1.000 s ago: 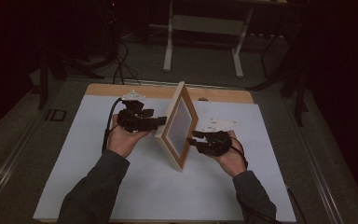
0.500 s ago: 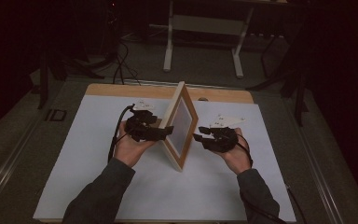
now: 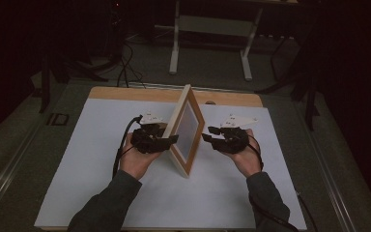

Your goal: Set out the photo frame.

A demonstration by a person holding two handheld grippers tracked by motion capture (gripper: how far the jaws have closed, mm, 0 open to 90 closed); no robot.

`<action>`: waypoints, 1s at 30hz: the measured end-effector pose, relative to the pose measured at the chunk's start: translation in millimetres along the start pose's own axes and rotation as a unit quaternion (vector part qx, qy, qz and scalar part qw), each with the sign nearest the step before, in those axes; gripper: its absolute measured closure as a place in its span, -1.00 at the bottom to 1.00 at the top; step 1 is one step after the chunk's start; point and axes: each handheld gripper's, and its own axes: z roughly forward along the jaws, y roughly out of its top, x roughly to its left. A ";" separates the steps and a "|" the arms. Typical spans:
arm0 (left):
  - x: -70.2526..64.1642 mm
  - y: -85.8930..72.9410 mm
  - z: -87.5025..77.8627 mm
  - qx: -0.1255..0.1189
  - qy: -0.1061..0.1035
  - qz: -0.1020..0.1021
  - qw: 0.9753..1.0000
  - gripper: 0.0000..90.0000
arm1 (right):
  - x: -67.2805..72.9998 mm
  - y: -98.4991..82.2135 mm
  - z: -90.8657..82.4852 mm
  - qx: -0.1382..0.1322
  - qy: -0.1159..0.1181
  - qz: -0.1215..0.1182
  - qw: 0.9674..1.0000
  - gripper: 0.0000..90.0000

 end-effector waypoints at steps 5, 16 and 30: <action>-1.8 -0.2 -2.0 -0.001 0.020 0.007 1.000 0.30 | -1.6 1.0 -2.1 -0.004 -0.001 -0.001 1.000 0.33; 6.8 -0.6 -7.4 0.002 0.038 0.007 0.999 0.48 | -1.3 2.6 -3.0 -0.004 -0.002 -0.003 1.000 0.33; 17.9 -1.2 -12.3 0.009 0.027 0.016 0.999 0.55 | -3.0 2.1 -4.5 -0.008 -0.003 0.001 1.000 0.33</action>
